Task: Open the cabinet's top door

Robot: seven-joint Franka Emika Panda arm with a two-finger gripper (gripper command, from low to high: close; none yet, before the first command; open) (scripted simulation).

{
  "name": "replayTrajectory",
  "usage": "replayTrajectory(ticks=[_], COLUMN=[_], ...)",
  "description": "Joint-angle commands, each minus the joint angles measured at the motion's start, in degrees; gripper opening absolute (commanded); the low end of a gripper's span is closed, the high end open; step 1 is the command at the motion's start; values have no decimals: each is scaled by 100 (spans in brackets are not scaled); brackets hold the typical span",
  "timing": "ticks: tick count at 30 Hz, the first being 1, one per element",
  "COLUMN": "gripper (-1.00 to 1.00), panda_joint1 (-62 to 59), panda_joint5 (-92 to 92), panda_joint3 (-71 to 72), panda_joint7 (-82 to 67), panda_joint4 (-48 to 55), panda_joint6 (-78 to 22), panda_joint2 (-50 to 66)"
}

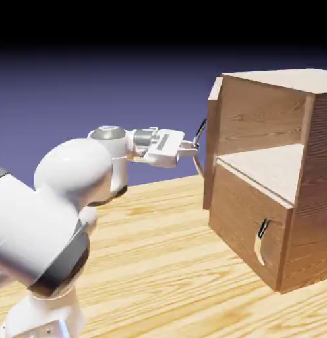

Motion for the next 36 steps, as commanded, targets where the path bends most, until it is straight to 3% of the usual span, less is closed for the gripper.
replayTrajectory(ticks=[1,8,14,25,36], gripper=[-100,-100,-100,-100,-100], panda_joint1=[161,1368,2177,2907,2946], panda_joint5=[214,1929,3393,5570,7174], panda_joint3=[110,637,716,512,266], panda_joint7=[111,1148,2121,3218,3249], panda_joint4=[24,533,1311,3043,5042], panda_joint6=[-243,-1781,-2495,-2791,-2867], panda_joint2=[-120,-1291,-2514,-4798,-7082])
